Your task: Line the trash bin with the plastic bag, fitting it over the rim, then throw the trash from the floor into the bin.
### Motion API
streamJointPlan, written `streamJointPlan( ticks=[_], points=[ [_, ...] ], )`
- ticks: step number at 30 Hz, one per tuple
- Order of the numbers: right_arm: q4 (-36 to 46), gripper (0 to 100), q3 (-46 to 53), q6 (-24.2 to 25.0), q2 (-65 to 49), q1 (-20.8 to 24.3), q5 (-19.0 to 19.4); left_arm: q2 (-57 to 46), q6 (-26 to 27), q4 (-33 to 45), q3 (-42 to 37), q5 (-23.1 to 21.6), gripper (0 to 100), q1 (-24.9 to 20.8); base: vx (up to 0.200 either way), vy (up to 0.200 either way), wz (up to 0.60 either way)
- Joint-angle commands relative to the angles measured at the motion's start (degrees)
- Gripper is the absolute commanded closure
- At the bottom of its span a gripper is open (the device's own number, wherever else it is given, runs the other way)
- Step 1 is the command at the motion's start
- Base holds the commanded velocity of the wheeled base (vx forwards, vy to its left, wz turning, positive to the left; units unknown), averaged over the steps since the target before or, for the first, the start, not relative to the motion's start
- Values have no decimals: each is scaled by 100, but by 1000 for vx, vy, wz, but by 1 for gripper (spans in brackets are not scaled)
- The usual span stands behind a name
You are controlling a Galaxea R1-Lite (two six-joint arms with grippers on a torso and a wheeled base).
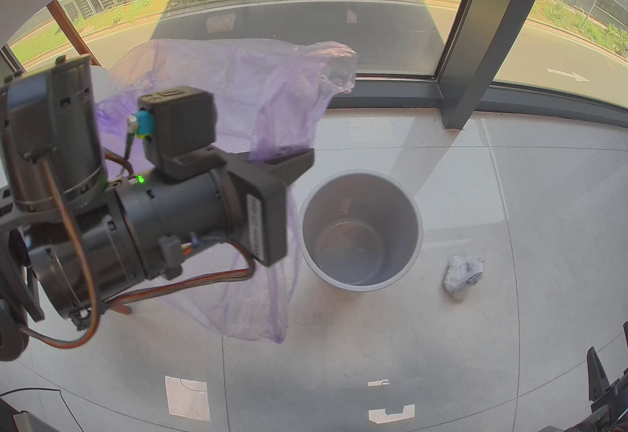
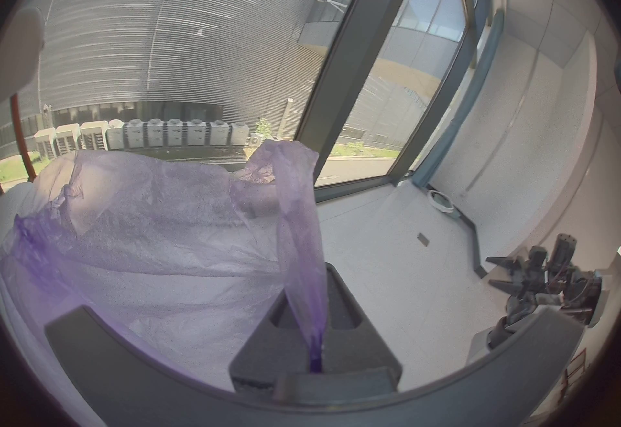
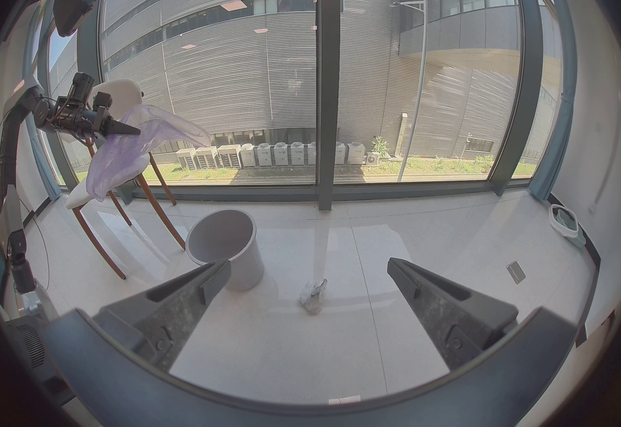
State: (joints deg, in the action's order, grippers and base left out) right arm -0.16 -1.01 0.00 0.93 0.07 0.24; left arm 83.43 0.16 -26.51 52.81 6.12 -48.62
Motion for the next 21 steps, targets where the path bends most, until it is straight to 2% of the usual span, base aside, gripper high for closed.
streamJointPlan(
  ticks=[1, 8, 21],
  points=[
    [-2, 0, 101, 0, -93, 1, 2, 490, -156, -3, 300, -111, 100, -245, 0, 0, 0],
    [-2, 0, 101, 0, -93, 1, 2, 1008, -570, -12, 696, -102, 100, -614, 0, 0, 0],
    [-2, 0, 101, 0, -93, 1, 2, 1518, -578, 6, 1276, -67, 100, -895, 0, 0, 0]
  ],
)
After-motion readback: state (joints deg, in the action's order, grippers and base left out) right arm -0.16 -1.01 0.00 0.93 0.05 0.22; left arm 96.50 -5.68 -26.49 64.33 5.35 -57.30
